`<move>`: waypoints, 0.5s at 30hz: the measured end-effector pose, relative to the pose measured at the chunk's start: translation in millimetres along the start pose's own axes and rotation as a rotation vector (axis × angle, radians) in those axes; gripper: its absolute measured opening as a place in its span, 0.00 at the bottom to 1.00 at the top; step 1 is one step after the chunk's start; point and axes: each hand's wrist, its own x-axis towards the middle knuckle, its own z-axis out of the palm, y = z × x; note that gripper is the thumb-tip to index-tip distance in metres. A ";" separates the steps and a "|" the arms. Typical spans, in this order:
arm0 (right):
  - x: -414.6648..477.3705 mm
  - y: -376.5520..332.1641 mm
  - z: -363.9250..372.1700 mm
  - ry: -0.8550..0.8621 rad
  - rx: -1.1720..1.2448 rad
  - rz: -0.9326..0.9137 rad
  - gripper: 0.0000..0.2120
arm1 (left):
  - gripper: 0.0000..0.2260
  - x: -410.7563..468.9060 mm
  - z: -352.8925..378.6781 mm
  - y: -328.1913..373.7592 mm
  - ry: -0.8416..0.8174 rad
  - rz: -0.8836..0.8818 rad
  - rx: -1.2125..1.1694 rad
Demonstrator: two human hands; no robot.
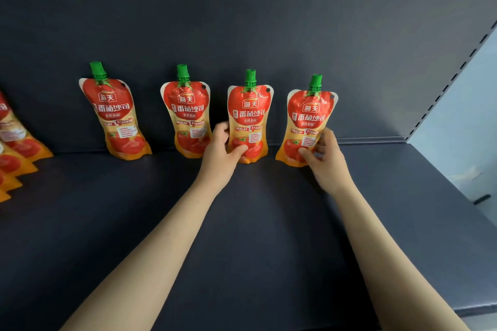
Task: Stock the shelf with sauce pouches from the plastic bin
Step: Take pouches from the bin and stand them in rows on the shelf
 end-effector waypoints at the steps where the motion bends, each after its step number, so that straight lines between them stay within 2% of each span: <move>1: 5.0 0.6 0.5 0.004 -0.006 -0.001 0.21 | 0.20 3.8 2.1 -1.1 0.022 0.000 0.009; 6: 19.8 6.7 1.5 0.028 -0.014 -0.023 0.25 | 0.19 14.1 9.7 -6.5 0.116 0.013 0.103; 15: 35.6 19.2 1.2 0.058 -0.058 -0.056 0.34 | 0.20 18.9 16.6 -4.9 0.167 0.003 0.107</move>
